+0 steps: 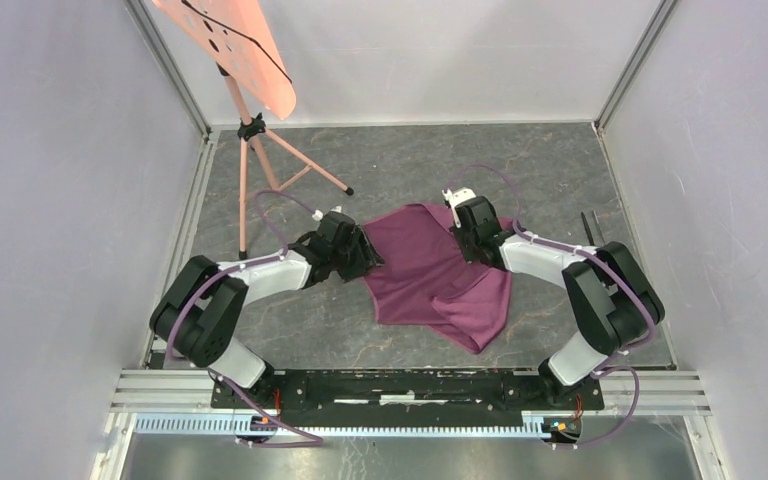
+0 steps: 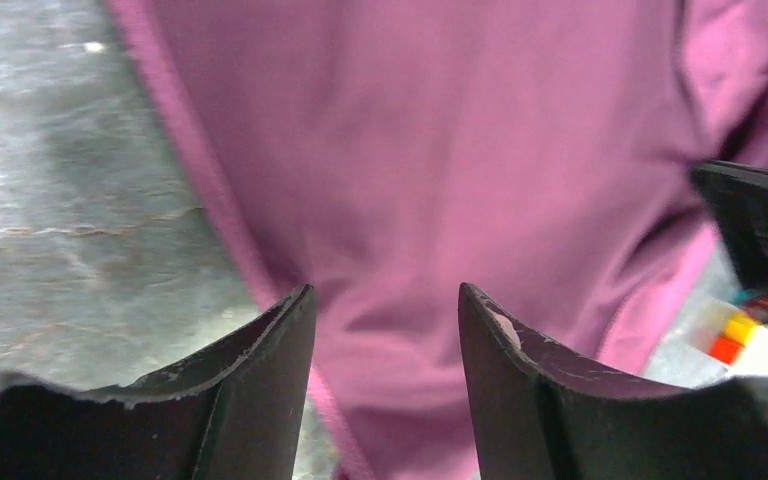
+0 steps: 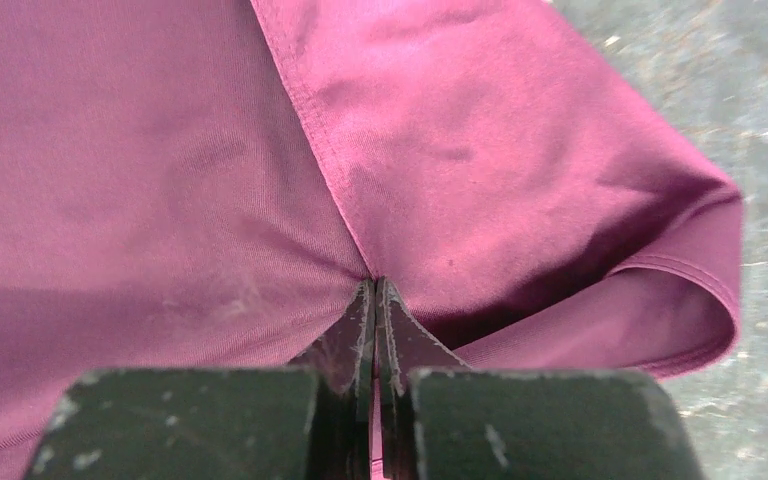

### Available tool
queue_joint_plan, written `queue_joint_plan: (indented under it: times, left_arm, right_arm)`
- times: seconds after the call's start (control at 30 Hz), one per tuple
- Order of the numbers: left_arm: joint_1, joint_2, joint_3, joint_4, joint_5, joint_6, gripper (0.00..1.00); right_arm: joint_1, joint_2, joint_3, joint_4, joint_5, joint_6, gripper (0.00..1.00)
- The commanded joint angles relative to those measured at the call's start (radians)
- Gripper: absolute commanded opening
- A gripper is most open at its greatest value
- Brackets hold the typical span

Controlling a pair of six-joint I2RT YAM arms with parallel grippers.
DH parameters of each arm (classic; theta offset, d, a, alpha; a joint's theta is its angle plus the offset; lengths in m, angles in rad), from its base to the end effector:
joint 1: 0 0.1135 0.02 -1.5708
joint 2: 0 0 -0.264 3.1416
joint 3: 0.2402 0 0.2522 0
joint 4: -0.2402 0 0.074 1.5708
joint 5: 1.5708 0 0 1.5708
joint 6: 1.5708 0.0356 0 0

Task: Fold the napkin into a case and place the utensils inside
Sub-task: Flatten out the crumpled napkin at the center of the board.

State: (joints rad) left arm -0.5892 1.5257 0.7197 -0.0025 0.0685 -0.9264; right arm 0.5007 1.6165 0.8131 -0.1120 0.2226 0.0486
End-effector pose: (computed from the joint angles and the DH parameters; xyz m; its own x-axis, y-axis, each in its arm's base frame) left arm 0.2453 -0.1669 0.1628 -0.8358 -0.4007 -0.3753 -0.1241 0.8038 -0.5818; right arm 0.2771 0.1427 0.1564 -0.7117 -0.3354 -0.6173 -0.3159 0.9376 -0.1452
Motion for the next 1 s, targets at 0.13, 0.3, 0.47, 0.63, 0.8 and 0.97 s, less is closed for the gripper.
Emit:
queue_joint_plan:
  times: [0.13, 0.3, 0.47, 0.63, 0.8, 0.97]
  left_arm:
    - [0.029, 0.06, -0.02, -0.05, -0.096, 0.032, 0.61]
    - [0.035, 0.05, 0.002, -0.081, -0.124, 0.112, 0.61]
    - [0.035, -0.011, 0.046, -0.089, -0.08, 0.226, 0.66]
    - [0.035, -0.08, 0.009, 0.019, 0.101, 0.196, 0.86]
    - [0.027, -0.073, -0.015, 0.158, 0.314, 0.095, 0.91]
    - [0.016, -0.077, -0.041, 0.215, 0.38, 0.024, 0.91]
  right_arm:
    - [0.006, 0.068, 0.26, 0.032, 0.5, -0.094, 0.0]
    - [-0.047, 0.214, 0.515, 0.104, 0.556, -0.26, 0.0]
    - [-0.085, 0.315, 0.745, -0.053, 0.331, -0.298, 0.0]
    - [-0.105, 0.341, 0.761, -0.168, 0.192, -0.147, 0.64]
    - [-0.136, 0.291, 0.814, -0.36, 0.114, -0.003, 0.75]
    - [-0.136, 0.109, 0.466, -0.228, -0.186, 0.131, 0.73]
